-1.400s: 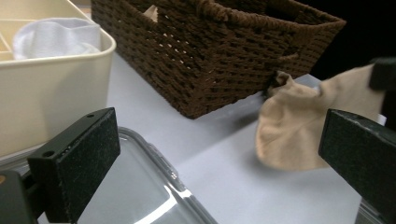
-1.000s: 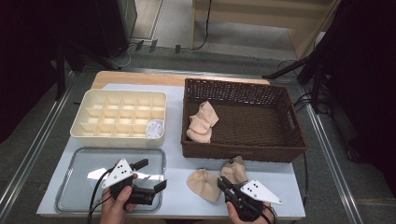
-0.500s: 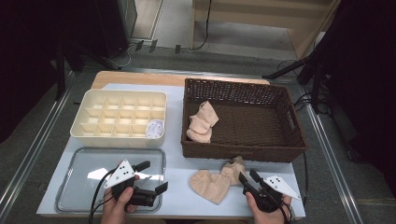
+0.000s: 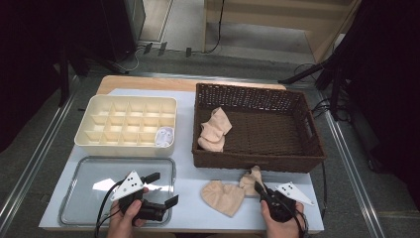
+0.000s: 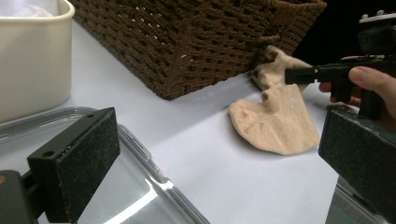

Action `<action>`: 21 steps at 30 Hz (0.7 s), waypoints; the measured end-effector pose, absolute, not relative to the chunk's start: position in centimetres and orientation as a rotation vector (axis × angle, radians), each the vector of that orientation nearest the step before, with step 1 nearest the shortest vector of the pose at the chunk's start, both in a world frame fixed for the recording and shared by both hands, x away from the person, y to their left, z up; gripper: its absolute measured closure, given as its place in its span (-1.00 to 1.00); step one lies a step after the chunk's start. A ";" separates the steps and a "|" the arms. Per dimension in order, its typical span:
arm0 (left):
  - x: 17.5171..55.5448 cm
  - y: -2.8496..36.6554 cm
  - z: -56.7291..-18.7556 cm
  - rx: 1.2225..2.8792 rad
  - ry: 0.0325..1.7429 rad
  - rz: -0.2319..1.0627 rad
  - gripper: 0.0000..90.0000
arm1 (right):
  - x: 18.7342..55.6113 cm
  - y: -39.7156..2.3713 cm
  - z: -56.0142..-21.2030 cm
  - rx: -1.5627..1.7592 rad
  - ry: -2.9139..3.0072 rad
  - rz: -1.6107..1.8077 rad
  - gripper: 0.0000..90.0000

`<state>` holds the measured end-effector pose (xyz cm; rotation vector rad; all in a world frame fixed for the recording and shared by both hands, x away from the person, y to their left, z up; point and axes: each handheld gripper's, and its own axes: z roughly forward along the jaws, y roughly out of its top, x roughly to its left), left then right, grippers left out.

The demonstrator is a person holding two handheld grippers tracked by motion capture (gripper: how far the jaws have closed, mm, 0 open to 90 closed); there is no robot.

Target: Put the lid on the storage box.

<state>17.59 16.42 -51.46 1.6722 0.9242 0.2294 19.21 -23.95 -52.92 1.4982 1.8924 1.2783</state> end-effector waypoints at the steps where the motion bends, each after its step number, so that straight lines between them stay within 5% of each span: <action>1: 17.6 16.5 -51.4 1.673 0.925 0.236 -1.00 | 19.1 -24.3 -52.7 1.496 1.883 1.287 0.92; 17: 17.6 16.9 -51.5 1.668 0.928 0.243 -1.00 | 18.0 -29.3 -52.5 1.601 1.764 1.272 0.92; 21: 17.6 17.0 -51.5 1.669 0.930 0.246 -1.00 | 18.1 -29.7 -52.8 1.618 1.755 1.268 0.77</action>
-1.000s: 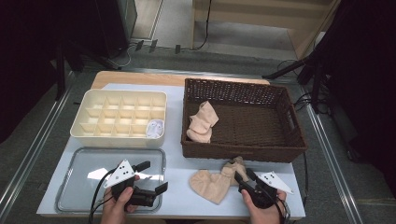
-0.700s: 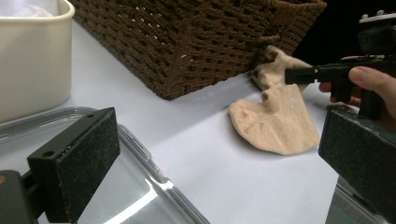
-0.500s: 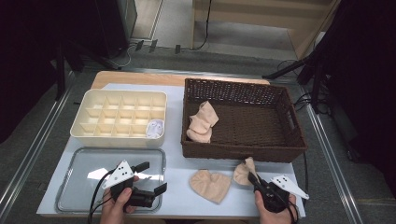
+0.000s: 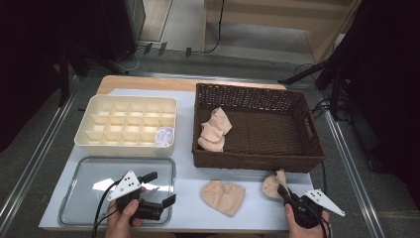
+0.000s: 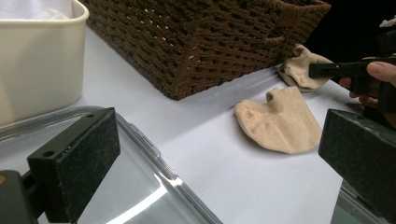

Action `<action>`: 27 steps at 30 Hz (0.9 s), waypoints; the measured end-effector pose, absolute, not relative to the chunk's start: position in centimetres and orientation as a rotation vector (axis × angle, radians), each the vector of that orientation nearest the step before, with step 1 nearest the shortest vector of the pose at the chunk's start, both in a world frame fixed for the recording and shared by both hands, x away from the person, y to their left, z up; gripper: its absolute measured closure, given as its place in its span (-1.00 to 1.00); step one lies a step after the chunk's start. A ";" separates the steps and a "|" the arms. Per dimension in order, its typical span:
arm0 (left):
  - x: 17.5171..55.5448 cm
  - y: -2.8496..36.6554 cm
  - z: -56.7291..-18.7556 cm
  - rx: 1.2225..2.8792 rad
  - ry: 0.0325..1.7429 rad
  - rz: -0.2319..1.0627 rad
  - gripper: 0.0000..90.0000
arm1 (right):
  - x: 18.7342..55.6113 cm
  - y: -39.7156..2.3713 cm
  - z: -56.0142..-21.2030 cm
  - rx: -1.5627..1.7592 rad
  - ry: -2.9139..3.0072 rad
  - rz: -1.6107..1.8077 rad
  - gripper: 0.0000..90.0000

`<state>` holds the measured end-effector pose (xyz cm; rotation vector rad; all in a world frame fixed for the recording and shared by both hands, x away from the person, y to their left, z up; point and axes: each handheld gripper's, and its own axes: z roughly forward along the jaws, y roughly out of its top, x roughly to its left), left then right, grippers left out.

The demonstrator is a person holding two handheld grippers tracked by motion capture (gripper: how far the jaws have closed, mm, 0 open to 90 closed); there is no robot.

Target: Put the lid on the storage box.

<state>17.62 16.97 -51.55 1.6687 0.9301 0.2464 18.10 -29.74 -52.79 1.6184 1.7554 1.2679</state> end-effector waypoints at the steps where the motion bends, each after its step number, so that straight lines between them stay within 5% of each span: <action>1: 17.6 17.0 -51.6 1.673 0.929 0.250 -1.00 | 18.0 -29.9 -52.9 1.601 1.730 1.277 0.44; 8: 17.6 16.9 -51.7 1.678 0.934 0.250 -1.00 | 16.7 -28.7 -50.7 1.506 1.671 1.230 0.13; 27: 17.5 16.7 -51.8 1.685 0.931 0.251 -1.00 | 15.0 -19.0 -50.1 1.351 1.930 1.360 0.36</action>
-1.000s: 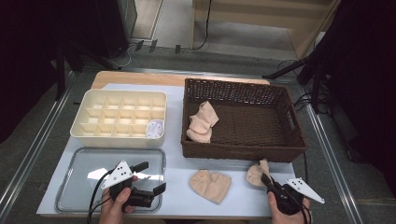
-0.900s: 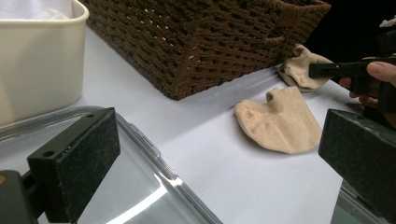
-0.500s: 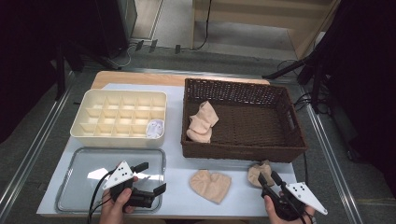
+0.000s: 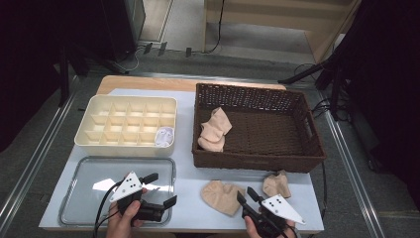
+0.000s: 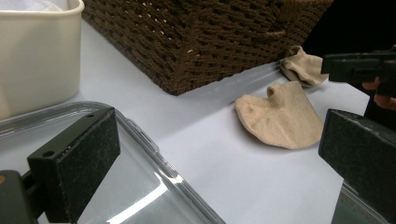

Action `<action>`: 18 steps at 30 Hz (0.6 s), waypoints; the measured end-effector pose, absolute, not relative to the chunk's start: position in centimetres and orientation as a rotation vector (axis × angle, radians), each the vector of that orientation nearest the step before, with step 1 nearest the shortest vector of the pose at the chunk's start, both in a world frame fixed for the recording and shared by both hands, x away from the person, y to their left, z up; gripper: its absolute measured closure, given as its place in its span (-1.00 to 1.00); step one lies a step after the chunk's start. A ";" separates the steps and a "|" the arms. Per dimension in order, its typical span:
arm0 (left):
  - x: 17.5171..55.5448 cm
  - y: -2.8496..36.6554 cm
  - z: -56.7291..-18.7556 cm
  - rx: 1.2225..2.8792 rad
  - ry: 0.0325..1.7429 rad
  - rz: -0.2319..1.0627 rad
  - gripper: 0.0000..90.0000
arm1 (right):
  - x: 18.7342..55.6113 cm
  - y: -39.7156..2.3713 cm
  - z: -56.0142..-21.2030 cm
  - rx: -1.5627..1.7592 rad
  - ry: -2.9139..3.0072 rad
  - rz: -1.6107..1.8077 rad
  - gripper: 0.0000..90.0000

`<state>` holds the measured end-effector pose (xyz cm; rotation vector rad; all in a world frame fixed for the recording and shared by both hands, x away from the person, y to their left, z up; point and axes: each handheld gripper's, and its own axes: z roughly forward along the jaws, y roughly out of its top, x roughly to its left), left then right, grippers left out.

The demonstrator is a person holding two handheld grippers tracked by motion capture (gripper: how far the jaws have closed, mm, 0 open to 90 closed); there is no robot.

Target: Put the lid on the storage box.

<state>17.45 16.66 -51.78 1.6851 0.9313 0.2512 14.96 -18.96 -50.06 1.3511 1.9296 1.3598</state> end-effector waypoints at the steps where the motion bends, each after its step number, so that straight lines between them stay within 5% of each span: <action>1: 17.4 16.6 -51.8 1.685 0.932 0.252 -1.00 | 15.0 -19.0 -50.1 1.351 1.930 1.360 0.36; 18: 17.1 16.3 -51.9 1.694 0.931 0.249 -1.00 | 15.9 -10.9 -52.9 1.241 2.180 1.273 0.60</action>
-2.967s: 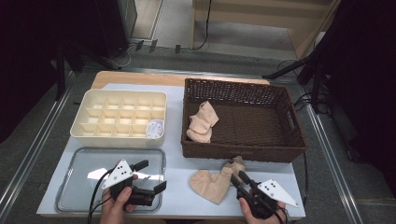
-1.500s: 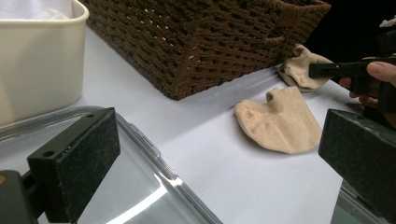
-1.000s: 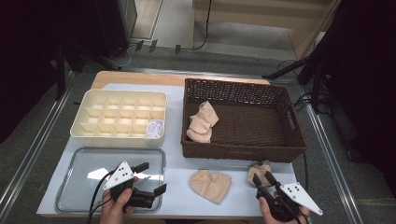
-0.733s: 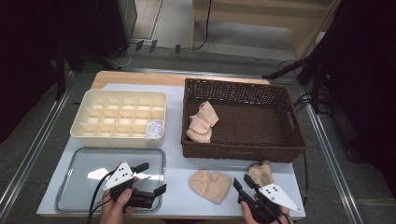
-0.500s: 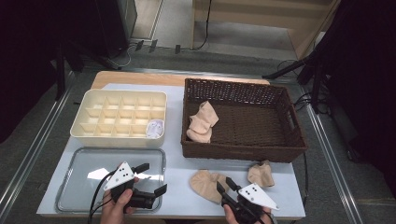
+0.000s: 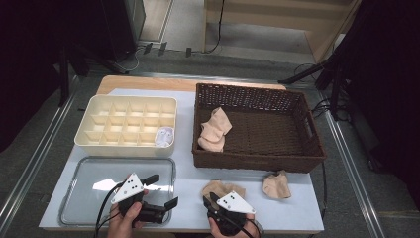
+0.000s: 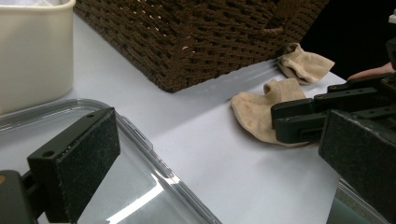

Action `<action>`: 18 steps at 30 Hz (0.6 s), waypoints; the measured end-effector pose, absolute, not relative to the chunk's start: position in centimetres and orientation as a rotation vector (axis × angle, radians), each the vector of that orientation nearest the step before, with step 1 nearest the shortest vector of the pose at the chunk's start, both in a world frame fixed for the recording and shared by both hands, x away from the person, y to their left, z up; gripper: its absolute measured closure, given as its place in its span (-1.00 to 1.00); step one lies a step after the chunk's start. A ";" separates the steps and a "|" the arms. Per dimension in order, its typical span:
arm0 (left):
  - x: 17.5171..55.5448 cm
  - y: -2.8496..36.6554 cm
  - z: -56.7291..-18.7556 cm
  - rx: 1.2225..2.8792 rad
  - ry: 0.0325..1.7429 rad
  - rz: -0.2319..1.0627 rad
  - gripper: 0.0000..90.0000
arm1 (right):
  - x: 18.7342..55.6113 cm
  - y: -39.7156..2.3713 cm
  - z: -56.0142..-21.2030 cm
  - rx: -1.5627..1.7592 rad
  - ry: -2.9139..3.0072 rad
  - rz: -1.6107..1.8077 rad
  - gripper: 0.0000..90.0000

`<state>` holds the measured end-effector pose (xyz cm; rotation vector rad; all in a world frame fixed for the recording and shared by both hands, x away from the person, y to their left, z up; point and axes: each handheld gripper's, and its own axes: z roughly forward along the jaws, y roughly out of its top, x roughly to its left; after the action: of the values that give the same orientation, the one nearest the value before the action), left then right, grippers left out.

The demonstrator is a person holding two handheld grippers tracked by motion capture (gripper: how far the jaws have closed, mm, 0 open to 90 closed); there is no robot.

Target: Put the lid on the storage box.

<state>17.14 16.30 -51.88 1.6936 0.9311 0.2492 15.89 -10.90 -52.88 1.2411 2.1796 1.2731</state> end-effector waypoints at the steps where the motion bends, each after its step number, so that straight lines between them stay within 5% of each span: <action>1: 17.1 16.3 -51.9 1.697 0.928 0.249 -1.00 | 15.9 -10.7 -53.0 1.240 2.178 1.265 0.60; 6: 17.1 16.2 -51.9 1.700 0.928 0.248 -1.00 | 16.0 -10.1 -53.4 1.209 2.171 1.232 0.57; 12: 17.1 15.7 -52.1 1.723 0.943 0.221 -1.00 | 15.9 -9.3 -54.0 1.143 2.183 1.137 1.00; 18: 17.0 15.1 -52.2 1.727 0.942 0.203 -1.00 | 15.5 -10.3 -52.7 1.173 2.132 1.230 1.00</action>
<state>17.01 15.05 -52.17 1.7274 0.9424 0.2034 15.46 -10.28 -52.67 1.1731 2.1320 1.2300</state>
